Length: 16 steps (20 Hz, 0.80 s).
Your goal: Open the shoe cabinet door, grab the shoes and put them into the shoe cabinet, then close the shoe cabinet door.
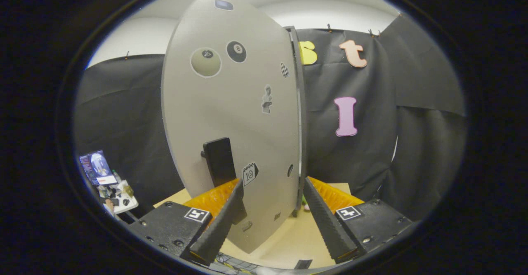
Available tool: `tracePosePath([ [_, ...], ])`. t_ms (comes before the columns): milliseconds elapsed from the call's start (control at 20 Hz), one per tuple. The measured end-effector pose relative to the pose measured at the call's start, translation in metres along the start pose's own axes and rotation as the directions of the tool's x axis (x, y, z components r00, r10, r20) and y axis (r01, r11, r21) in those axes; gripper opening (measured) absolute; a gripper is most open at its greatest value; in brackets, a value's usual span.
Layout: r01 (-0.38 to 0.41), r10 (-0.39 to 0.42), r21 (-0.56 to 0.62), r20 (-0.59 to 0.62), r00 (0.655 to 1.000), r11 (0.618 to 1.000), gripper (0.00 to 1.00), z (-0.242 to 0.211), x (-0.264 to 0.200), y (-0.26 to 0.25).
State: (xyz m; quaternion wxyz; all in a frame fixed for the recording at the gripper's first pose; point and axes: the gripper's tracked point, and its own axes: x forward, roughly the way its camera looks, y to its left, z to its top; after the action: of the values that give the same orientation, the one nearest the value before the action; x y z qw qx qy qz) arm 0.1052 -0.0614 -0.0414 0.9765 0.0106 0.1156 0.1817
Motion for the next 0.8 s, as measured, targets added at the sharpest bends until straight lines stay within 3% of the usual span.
tracePosePath([
  [250, 0.055, -0.055, 0.002, -0.023, 0.998, 0.999, 0.97, -0.013, 0.035, 0.067],
  [500, 0.011, -0.011, -0.010, -0.019, 1.000, 1.000, 0.97, -0.010, 0.069, 0.139],
  [800, 0.054, -0.054, 0.004, 0.012, 0.998, 0.999, 0.98, -0.008, 0.074, 0.158],
])
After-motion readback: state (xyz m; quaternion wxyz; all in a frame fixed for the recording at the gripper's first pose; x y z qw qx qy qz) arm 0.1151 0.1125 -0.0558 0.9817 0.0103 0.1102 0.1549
